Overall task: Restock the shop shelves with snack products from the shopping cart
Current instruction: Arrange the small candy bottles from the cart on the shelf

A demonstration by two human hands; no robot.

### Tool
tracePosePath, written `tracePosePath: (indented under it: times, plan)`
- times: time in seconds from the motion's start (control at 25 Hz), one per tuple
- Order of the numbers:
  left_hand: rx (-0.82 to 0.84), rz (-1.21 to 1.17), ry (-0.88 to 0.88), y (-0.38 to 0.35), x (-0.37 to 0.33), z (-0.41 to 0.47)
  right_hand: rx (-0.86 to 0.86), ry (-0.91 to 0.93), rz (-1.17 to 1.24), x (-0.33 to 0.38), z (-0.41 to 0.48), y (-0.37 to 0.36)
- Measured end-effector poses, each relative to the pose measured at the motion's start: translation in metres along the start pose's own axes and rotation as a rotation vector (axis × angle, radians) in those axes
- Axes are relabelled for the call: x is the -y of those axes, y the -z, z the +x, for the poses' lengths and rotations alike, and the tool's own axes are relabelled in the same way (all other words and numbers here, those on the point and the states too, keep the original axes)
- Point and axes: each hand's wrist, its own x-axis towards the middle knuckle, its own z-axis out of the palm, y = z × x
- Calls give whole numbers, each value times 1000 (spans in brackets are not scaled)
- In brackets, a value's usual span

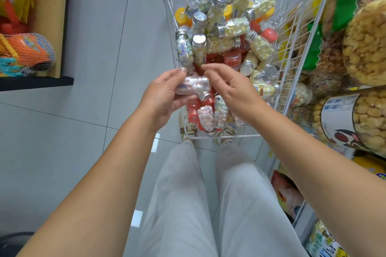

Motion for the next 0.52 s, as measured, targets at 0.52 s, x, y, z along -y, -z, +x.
tracePosePath:
  times: [0.52]
  plan:
    - [-88, -264, 64, 21, 6, -2, -55, -172, 176, 14, -9, 4]
